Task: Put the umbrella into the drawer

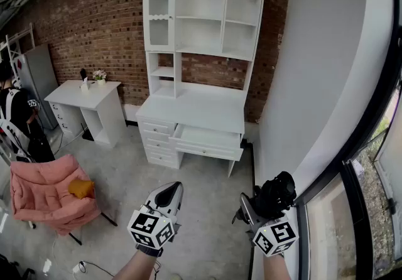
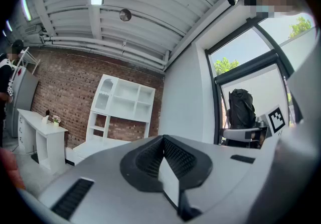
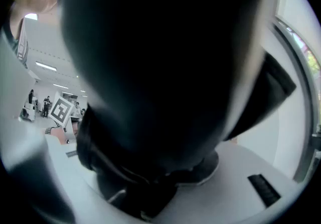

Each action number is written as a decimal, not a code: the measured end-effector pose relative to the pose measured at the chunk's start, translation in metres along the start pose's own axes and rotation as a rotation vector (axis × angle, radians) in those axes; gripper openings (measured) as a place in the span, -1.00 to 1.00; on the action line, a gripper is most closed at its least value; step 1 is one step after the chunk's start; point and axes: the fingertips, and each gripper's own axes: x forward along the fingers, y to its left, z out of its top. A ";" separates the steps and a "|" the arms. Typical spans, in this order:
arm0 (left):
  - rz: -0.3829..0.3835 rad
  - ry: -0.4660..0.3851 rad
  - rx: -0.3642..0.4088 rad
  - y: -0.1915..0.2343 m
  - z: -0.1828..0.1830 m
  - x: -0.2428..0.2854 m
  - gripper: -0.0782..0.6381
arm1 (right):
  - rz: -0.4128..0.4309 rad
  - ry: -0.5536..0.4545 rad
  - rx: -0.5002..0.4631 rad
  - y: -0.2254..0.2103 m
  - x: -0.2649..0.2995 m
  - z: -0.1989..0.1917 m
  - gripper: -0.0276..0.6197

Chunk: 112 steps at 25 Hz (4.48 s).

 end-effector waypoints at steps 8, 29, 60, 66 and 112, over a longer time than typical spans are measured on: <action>-0.014 0.010 -0.007 -0.003 -0.004 0.002 -0.76 | 0.040 0.009 0.050 0.005 0.003 -0.002 -0.36; -0.020 0.012 0.028 -0.027 0.005 0.002 -0.76 | 0.129 -0.062 0.177 0.000 -0.018 0.022 -0.37; -0.007 0.035 0.037 -0.023 -0.015 0.109 -0.76 | 0.138 -0.030 0.144 -0.093 0.030 -0.006 -0.37; -0.016 0.035 0.042 0.060 -0.010 0.175 -0.76 | 0.128 -0.021 0.142 -0.105 0.128 -0.006 -0.37; 0.168 0.080 0.009 0.346 -0.042 0.612 -0.76 | 0.485 0.199 0.101 -0.344 0.628 -0.120 -0.37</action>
